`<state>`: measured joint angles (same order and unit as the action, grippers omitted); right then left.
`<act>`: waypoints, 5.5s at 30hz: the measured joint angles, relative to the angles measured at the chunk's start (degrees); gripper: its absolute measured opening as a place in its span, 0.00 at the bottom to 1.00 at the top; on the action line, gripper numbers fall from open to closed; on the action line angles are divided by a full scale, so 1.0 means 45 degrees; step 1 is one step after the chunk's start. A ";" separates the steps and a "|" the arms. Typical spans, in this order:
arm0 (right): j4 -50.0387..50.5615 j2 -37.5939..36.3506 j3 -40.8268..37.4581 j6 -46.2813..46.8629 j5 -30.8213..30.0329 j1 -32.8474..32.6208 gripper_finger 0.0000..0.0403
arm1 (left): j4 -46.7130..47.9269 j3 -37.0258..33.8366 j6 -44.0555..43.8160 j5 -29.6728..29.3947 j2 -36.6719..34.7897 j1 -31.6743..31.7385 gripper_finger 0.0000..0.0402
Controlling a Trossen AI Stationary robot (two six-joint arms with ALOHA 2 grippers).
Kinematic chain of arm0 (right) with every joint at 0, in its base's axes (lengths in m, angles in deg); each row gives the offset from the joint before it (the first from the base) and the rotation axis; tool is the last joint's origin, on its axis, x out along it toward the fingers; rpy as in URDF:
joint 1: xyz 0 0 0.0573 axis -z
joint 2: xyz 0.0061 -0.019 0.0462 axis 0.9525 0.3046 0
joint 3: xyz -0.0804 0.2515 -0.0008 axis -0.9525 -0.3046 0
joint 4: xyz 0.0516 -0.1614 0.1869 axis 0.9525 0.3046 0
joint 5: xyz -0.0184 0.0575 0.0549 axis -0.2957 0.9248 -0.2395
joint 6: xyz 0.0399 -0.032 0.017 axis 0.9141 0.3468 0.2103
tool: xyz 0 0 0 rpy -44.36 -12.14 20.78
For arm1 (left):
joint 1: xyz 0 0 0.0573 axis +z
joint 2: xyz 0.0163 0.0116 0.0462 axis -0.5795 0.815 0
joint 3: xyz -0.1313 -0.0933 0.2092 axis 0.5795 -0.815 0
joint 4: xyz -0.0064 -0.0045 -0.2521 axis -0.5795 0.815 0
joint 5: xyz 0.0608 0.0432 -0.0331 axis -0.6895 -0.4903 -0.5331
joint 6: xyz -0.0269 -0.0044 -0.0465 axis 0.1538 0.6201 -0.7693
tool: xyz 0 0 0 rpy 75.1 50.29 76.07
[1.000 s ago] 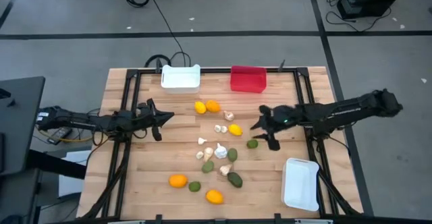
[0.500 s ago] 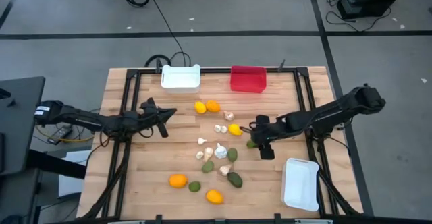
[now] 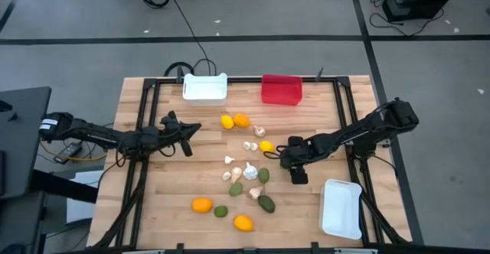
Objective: Sort produce into baskets
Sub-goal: Put the green lime into the bottom white bin
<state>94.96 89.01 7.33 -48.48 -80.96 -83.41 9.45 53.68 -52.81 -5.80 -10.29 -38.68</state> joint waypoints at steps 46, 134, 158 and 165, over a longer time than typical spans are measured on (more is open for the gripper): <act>1.0229 -0.2476 0.4963 1.9121 0.2994 -0.8510 0.49 | 0.0452 0.3361 0.2213 0.3920 0.4512 -0.0034 0.36; 1.1216 -0.3320 0.4874 1.6477 0.1440 -0.5499 0.41 | 0.1047 0.3356 -0.0878 0.4231 0.5511 -0.0676 0.37; 1.0577 -0.0813 0.4914 1.9690 0.1924 -0.9268 0.69 | 0.2272 0.7989 -0.0674 0.3487 1.1076 -0.4200 0.45; 1.0487 -0.0802 0.4918 1.9695 0.0841 -0.9533 0.68 | 0.5472 0.9834 -0.2931 0.3065 1.1612 -0.4627 0.60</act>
<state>142.15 85.40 29.46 40.14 -77.18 -126.30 34.07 97.93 -66.00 8.00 41.96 -59.50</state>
